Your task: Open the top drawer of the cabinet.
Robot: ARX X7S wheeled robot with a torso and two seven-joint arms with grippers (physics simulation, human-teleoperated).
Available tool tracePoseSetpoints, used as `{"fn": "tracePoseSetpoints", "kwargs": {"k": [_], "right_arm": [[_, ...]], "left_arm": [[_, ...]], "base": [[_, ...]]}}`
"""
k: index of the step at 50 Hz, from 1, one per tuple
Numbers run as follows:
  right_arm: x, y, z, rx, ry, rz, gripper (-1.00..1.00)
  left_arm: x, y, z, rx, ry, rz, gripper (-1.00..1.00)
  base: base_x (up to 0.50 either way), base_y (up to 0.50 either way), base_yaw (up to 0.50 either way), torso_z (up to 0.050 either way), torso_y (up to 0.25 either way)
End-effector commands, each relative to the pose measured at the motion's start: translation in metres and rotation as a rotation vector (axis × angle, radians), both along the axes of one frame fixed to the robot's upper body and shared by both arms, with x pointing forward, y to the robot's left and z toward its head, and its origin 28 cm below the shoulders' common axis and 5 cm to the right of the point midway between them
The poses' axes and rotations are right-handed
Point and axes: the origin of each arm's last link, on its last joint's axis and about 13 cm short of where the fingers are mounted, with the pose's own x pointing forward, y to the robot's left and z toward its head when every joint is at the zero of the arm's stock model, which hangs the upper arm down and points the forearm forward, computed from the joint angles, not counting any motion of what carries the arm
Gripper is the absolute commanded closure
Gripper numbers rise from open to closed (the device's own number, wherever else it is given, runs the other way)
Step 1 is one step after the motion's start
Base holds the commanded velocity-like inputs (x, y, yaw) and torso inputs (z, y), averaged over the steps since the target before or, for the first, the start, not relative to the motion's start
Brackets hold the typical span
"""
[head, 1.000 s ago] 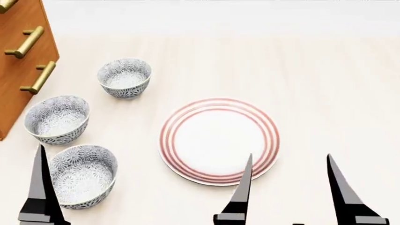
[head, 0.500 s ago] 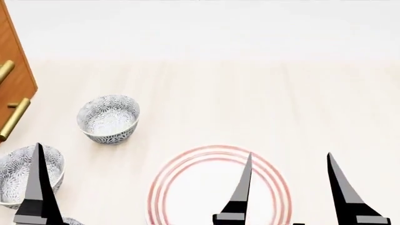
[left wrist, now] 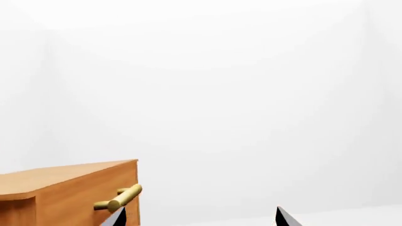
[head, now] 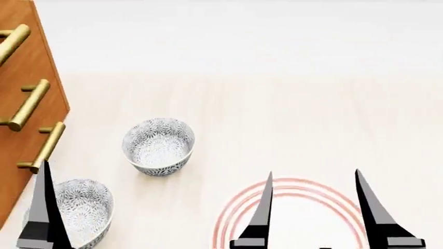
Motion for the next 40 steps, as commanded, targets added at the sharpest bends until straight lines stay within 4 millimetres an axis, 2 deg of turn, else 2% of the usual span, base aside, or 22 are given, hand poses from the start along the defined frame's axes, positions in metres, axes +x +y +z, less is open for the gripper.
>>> {"fn": "tracePoseSetpoints", "kwargs": {"k": [1,18,27,31,40], "right_arm": [[-0.004,-0.001,0.003,-0.012,-0.014,-0.001,-1.00],[-0.004,-0.002,0.001,0.002,-0.017,0.006,-1.00],[-0.003,-0.001,-0.001,0.027,-0.020,0.015,-1.00],[-0.003,-0.002,0.000,0.027,-0.020,0.011,-1.00],[-0.004,-0.003,0.000,0.034,-0.024,0.007,-1.00]], "left_arm": [[-0.002,0.002,0.001,-0.031,0.041,-0.023,-1.00],[-0.001,0.001,-0.001,-0.015,0.056,-0.026,-1.00],[0.001,-0.005,0.003,0.047,0.064,-0.027,-1.00],[0.002,-0.008,0.009,0.120,0.046,-0.023,-1.00],[0.006,-0.016,0.039,0.402,-0.098,0.036,-1.00]], "base": [[0.02,0.50,0.00,0.000,0.000],[0.03,0.49,0.00,0.000,0.000],[0.01,0.01,0.00,0.000,0.000],[0.00,0.00,0.00,0.000,0.000],[0.00,0.00,0.00,0.000,0.000]]}}
